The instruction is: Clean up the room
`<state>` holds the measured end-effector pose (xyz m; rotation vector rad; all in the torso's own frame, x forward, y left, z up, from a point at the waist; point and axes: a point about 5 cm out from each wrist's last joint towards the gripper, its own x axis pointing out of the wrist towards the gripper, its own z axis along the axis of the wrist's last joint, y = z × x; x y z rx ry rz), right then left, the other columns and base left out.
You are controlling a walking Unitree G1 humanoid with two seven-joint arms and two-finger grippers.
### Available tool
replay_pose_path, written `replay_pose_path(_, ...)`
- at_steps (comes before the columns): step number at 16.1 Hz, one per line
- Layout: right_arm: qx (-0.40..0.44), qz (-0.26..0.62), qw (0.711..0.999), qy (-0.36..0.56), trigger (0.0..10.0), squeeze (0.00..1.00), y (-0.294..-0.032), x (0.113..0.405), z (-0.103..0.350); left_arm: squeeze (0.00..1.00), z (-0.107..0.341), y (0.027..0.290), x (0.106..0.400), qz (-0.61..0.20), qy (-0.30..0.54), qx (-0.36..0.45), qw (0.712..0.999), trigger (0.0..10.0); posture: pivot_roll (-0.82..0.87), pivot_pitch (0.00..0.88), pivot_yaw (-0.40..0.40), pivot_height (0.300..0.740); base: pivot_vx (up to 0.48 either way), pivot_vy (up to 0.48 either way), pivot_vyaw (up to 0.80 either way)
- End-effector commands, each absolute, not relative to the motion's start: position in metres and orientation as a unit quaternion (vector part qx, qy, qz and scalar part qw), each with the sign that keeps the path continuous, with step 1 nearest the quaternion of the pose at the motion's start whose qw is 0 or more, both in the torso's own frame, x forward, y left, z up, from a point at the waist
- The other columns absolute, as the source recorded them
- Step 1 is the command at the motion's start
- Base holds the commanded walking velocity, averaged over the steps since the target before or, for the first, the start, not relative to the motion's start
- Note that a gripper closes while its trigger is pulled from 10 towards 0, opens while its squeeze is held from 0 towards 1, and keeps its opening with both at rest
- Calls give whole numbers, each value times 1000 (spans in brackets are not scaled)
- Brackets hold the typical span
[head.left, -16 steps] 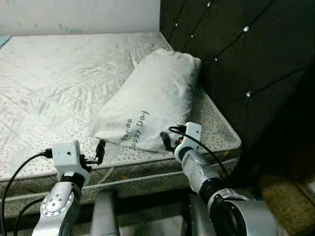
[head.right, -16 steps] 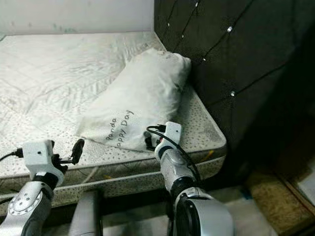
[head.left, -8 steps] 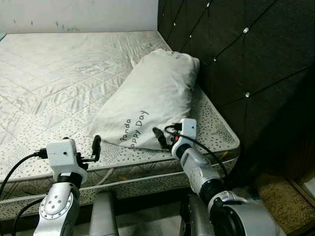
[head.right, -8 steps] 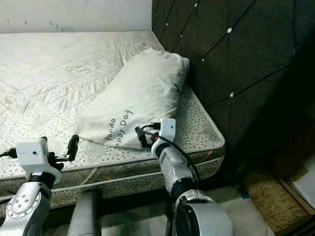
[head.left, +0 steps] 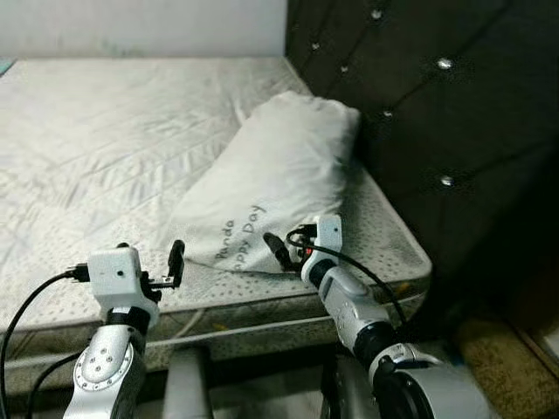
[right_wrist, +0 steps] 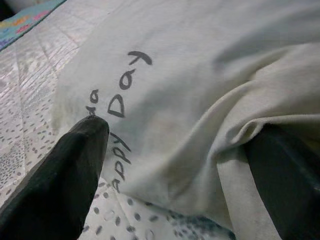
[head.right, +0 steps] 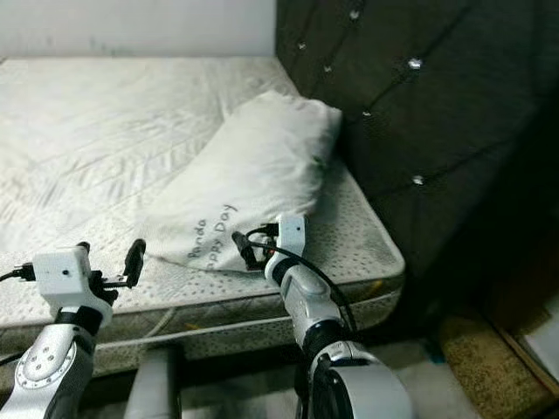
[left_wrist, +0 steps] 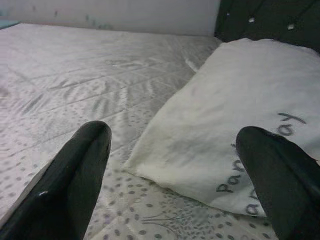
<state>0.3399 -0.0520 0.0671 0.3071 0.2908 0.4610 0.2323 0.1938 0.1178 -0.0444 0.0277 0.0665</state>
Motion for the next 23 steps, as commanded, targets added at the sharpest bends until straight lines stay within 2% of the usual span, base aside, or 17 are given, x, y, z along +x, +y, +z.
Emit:
replay_pose_path(1, 156, 246, 947, 136, 10000, 0, -37, 337, 71, 0, 120, 192, 232, 27, 8, -19, 999, 10000, 83, 0, -63, 532, 300, 0, 0)
replay_pose_path(4, 143, 238, 952, 131, 10000, 0, -39, 338, 71, 0, 120, 191, 232, 27, 10, -21, 999, 10000, 80, 0, -63, 532, 283, 0, 0)
replay_pose_path(6, 104, 217, 965, 107, 10000, 0, -42, 341, 76, 0, 118, 191, 232, 27, 14, -21, 999, 10000, 80, 0, -65, 532, 0, 0, 0)
replay_pose_path(10, 85, 196, 972, 100, 10000, 0, -45, 344, 79, 0, 117, 191, 232, 28, 15, -24, 999, 10000, 81, 0, -67, 532, 0, 0, 0)
replay_pose_path(14, 28, 115, 991, 65, 10000, 0, -64, 352, 87, 0, 116, 191, 232, 32, 19, -23, 999, 10000, 83, 0, -67, 532, 0, 0, 0)
replay_pose_path(17, 24, 79, 996, 39, 10000, 0, -74, 360, 100, 0, 114, 191, 232, 37, 24, -24, 999, 10000, 83, 0, -67, 532, 0, 0, 0)
replay_pose_path(19, 33, 79, 996, 38, 10000, 0, -72, 362, 103, 0, 114, 190, 233, 35, 24, -27, 999, 10000, 83, 0, -67, 532, 0, 0, 0)
replay_pose_path(23, 53, 102, 990, 85, 10000, 0, -49, 353, 89, 0, 114, 187, 232, 35, 25, -29, 999, 10000, 99, 0, -74, 532, 0, 0, 0)
